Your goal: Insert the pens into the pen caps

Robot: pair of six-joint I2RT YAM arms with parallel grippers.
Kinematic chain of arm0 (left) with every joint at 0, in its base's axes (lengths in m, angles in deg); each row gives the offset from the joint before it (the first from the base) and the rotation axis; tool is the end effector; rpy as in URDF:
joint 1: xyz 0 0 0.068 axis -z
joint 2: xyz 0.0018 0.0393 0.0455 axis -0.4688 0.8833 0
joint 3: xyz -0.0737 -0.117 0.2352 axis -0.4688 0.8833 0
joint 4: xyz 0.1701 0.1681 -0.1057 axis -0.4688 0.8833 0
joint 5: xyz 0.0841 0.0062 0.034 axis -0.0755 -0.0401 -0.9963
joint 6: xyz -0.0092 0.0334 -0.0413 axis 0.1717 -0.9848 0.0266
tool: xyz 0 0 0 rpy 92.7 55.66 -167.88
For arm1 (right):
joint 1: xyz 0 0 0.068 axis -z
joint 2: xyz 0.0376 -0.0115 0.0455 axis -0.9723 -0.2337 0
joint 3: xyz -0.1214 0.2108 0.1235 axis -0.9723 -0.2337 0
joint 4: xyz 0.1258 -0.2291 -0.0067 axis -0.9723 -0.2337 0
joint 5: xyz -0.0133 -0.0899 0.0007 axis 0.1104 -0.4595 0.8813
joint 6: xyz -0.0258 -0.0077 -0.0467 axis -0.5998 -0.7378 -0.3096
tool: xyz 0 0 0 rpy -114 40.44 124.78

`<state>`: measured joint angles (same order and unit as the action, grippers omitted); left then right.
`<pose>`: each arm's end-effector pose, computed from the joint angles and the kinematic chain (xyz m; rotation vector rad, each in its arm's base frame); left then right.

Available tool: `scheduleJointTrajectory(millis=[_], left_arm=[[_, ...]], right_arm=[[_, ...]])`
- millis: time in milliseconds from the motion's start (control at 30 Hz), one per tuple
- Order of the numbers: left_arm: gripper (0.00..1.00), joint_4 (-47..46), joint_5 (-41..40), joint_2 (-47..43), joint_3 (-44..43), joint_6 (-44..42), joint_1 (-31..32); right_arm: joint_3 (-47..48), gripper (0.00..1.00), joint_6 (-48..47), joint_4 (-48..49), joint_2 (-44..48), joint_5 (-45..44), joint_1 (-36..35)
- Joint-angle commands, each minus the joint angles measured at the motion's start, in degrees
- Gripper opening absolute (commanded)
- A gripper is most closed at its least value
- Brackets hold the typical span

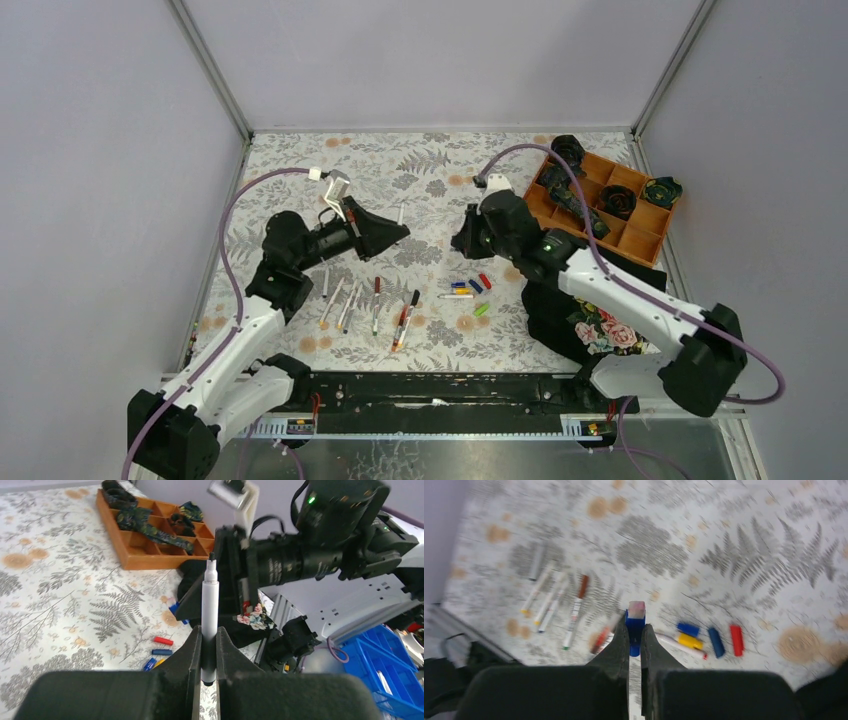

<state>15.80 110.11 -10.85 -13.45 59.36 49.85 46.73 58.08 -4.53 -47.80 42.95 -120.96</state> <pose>0.1884 -0.0996 0.3262 0.4648 1.5844 -1.2015 0.2150 0.2058 0.2970 -0.1567 2.2280 0.6539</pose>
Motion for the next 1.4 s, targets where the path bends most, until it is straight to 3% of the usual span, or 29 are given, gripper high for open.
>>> scheduleJointTrajectory(millis=[0,133,267,900,1367], left_arm=[[0.0,-8.7,6.2,-0.4,1.3,1.9,0.4],[0.0,-9.7,7.4,-0.6,1.8,2.5,1.1],[0.0,-9.9,7.6,-0.7,1.8,2.8,1.2],[0.0,-11.1,8.4,-0.5,2.2,3.5,2.4],[0.0,-11.3,8.1,-0.4,2.3,3.5,2.6]], right_arm=[[2.0,0.0,0.2,13.9,7.4,5.6,-0.2],[-1.2,0.0,3.9,26.1,10.6,9.0,-0.2],[-0.7,0.0,5.1,32.1,11.3,11.1,-0.2],[3.9,0.0,5.8,40.7,7.0,19.8,-0.3],[4.7,0.0,6.5,41.4,5.5,22.8,-0.4]])
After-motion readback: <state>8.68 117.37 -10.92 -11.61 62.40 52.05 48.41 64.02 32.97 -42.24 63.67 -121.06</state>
